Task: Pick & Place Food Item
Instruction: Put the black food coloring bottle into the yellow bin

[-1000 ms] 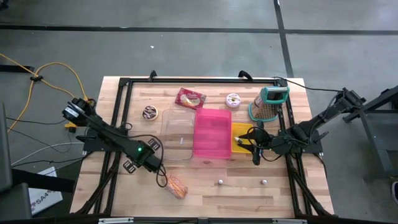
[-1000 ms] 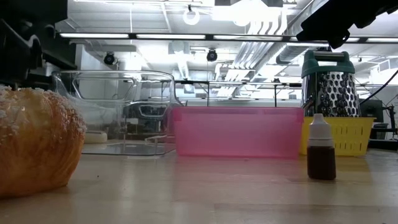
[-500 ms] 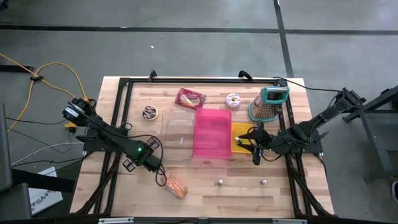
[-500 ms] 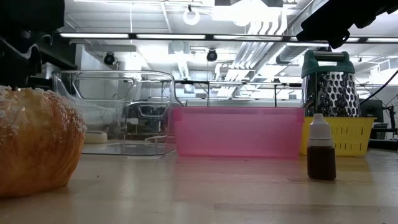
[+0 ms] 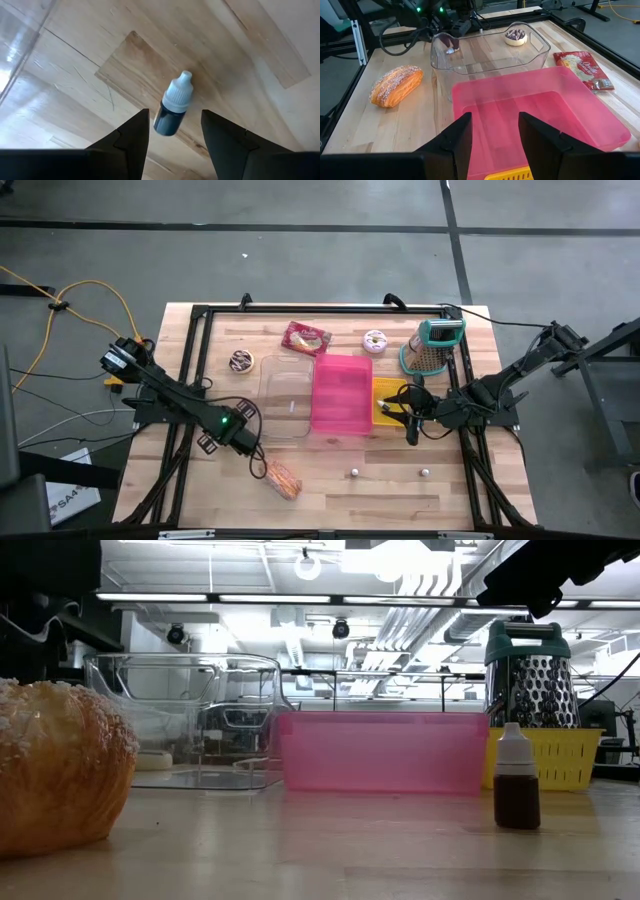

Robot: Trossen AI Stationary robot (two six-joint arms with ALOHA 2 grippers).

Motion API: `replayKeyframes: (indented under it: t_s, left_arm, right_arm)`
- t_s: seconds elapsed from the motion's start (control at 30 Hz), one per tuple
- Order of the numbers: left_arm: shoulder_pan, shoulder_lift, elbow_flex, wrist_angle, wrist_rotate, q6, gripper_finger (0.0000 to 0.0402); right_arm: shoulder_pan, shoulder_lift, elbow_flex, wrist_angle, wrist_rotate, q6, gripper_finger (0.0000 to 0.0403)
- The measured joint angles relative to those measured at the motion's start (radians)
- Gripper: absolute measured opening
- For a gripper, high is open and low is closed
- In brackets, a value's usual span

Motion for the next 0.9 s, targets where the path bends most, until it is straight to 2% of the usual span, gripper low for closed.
replayKeyframes:
  t_s: [0.47,0.9]
  left_arm:
    - [0.000,0.000,-0.029,0.033,0.001,-0.005,0.0167]
    - [0.000,0.000,-0.029,0.032,0.004,-0.007,0.0080]
  right_arm:
    - [0.000,0.000,0.000,0.000,0.000,0.000,0.0149]
    - [0.000,0.000,0.000,0.000,0.000,0.000,0.0149]
